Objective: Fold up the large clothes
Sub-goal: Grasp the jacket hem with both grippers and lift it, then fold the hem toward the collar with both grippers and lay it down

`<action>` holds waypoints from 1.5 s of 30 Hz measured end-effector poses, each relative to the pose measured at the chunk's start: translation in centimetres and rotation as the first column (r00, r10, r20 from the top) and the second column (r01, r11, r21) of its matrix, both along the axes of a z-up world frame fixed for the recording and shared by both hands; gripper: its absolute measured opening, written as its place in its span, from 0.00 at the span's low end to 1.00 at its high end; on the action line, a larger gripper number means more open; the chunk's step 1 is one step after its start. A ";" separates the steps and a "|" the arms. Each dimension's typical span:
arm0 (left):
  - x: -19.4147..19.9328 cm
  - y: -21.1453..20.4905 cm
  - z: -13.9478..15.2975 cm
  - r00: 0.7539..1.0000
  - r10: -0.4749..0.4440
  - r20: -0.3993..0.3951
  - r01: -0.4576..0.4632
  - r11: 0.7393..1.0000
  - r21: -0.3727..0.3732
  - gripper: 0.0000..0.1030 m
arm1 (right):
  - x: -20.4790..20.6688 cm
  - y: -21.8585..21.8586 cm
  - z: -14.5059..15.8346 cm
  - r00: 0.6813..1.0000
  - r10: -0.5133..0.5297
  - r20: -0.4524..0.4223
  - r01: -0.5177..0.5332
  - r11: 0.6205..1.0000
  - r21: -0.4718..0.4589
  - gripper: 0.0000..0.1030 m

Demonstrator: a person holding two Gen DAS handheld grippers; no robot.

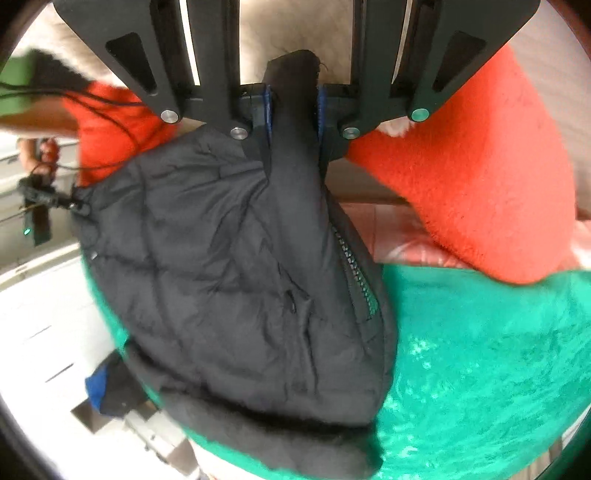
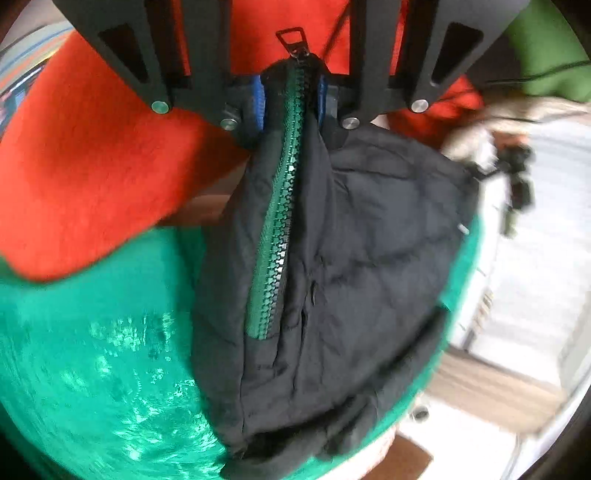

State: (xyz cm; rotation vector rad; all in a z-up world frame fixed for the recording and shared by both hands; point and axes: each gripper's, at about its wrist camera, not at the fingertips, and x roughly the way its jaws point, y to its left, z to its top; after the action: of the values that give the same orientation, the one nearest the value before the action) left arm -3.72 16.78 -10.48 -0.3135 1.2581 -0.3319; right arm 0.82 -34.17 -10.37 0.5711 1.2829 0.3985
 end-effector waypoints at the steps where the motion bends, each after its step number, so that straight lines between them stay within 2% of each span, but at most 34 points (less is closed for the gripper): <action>1: 0.2 0.2 1.1 1.000 0.009 0.019 -0.008 1.000 -0.023 0.15 | 0.3 -0.5 0.9 1.000 -0.025 0.019 0.024 0.998 0.051 0.19; 3: 1.6 0.9 4.0 0.996 0.026 0.090 -0.019 0.997 -0.078 0.14 | 1.8 -1.5 3.4 0.994 -0.072 0.087 0.058 0.986 0.157 0.19; 6: 5.4 1.3 8.8 0.973 0.035 0.230 -0.006 0.992 -0.126 0.13 | 6.3 -2.2 7.8 0.969 -0.098 0.225 0.046 0.974 0.223 0.19; 7: 6.7 1.5 10.1 0.963 0.040 0.268 -0.003 0.991 -0.137 0.13 | 8.6 -2.5 9.4 0.956 -0.104 0.275 0.039 0.972 0.231 0.19; 8: 9.5 1.5 12.0 0.944 0.052 0.327 -0.004 0.989 -0.145 0.13 | 11.0 -2.6 10.7 0.940 -0.106 0.323 0.036 0.976 0.217 0.19; 10: 13.2 1.3 13.9 0.913 0.081 0.400 -0.025 0.990 -0.142 0.14 | 15.2 -2.9 12.6 0.912 -0.106 0.395 0.040 0.985 0.170 0.19; 12: 19.1 1.0 15.8 0.882 0.150 0.447 -0.093 0.985 -0.146 0.24 | 20.9 -3.3 13.6 0.884 -0.151 0.442 0.084 0.982 0.167 0.19; 13: 22.7 0.4 16.2 0.876 0.146 0.460 -0.106 0.988 -0.113 0.28 | 23.6 -3.6 13.6 0.872 -0.187 0.452 0.114 0.976 0.183 0.25; 15: 28.1 -0.8 15.7 0.887 0.133 0.442 -0.143 0.990 -0.011 0.36 | 29.1 -4.1 12.9 0.868 -0.239 0.435 0.166 0.966 0.200 0.53; 16: 30.0 -1.2 15.3 0.897 0.137 0.421 -0.160 0.987 0.020 0.38 | 31.3 -4.5 12.2 0.865 -0.279 0.417 0.209 0.956 0.208 0.89; 17: 32.5 -1.6 14.4 0.905 0.164 0.393 -0.202 0.978 0.057 0.50 | 32.3 -4.5 12.0 0.853 -0.312 0.418 0.251 0.948 0.197 0.98; 18: 33.3 -1.4 14.2 0.898 0.197 0.393 -0.253 0.963 0.096 0.76 | 32.9 -5.1 11.9 0.822 -0.362 0.439 0.320 0.932 0.170 1.00; 20: 33.5 -0.7 13.3 0.867 0.248 0.432 -0.349 0.921 0.171 0.97 | 33.0 -5.4 11.9 0.793 -0.390 0.469 0.360 0.920 0.155 1.00; 21: 33.3 -0.4 12.9 0.854 0.252 0.454 -0.366 0.913 0.182 0.97 | 32.9 -5.1 11.9 0.790 -0.384 0.477 0.361 0.921 0.143 1.00; 22: 33.5 -0.5 12.7 0.856 0.245 0.455 -0.358 0.916 0.182 0.97 | 32.5 -4.4 12.0 0.793 -0.363 0.489 0.357 0.928 0.111 1.00; 24: 33.1 -1.0 11.9 0.862 0.222 0.456 -0.326 0.932 0.162 0.97 | 32.5 -2.2 12.2 0.798 -0.275 0.536 0.322 0.947 0.007 1.00; 26: 33.2 -2.4 11.4 0.850 0.188 0.492 -0.298 0.942 0.154 0.97 | 32.9 0.7 12.0 0.802 -0.166 0.573 0.265 0.960 -0.094 1.00; 30: 35.8 -7.3 10.8 0.846 0.065 0.530 -0.216 0.949 0.228 0.97 | 35.0 5.8 11.4 0.791 -0.002 0.611 0.156 0.968 -0.199 1.00; 32: 37.6 -9.0 9.7 0.836 -0.003 0.548 -0.182 0.942 0.283 0.97 | 37.0 8.1 10.3 0.786 0.080 0.613 0.105 0.960 -0.260 1.00; 34: 39.1 -9.8 8.4 0.834 -0.037 0.550 -0.174 0.929 0.326 0.98 | 39.4 10.1 7.8 0.778 0.159 0.608 0.093 0.928 -0.362 1.00; 35: 40.0 -9.8 7.1 0.841 -0.041 0.540 -0.181 0.918 0.352 0.98 | 40.6 10.6 5.5 0.779 0.189 0.597 0.102 0.903 -0.418 1.00; 36: 40.9 -9.2 5.1 0.856 -0.023 0.516 -0.200 0.906 0.372 0.98 | 41.4 10.2 3.6 0.794 0.195 0.576 0.103 0.891 -0.443 1.00; 37: 41.7 -8.3 3.3 0.871 0.007 0.491 -0.218 0.901 0.375 0.98 | 42.2 9.7 1.2 0.814 0.183 0.551 0.092 0.896 -0.434 1.00; 38: 42.0 -6.6 1.5 0.879 0.063 0.472 -0.225 0.928 0.296 0.98 | 42.1 8.7 -0.5 0.816 0.139 0.561 0.087 0.930 -0.357 1.00; 39: 41.5 -4.8 0.5 0.864 0.127 0.487 -0.232 0.959 0.162 0.98 | 41.6 7.4 -1.3 0.792 0.070 0.606 0.107 0.962 -0.250 1.00; 40: 41.0 -3.9 0.1 0.843 0.160 0.514 -0.245 0.964 0.102 0.99 | 41.2 6.8 -1.8 0.773 0.046 0.633 0.116 0.970 -0.212 1.00; 41: 40.6 -3.6 -0.1 0.828 0.168 0.534 -0.251 0.964 0.086 0.99 | 41.0 6.4 -2.4 0.765 0.028 0.643 0.119 0.976 -0.185 1.00; 42: 40.4 -4.0 -0.5 0.819 0.156 0.552 -0.253 0.962 0.104 0.99 | 40.9 6.2 -3.0 0.762 0.016 0.647 0.121 0.978 -0.167 1.00; 45: 40.8 -5.1 -1.3 0.813 0.132 0.567 -0.261 0.953 0.152 0.99 | 41.3 6.0 -3.8 0.769 0.004 0.639 0.122 0.981 -0.153 1.00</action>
State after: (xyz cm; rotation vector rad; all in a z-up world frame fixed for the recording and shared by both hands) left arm 37.08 11.67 -11.74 -0.1339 0.6687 -0.0823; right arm 42.09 -28.19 -14.14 0.2700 0.6258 0.3707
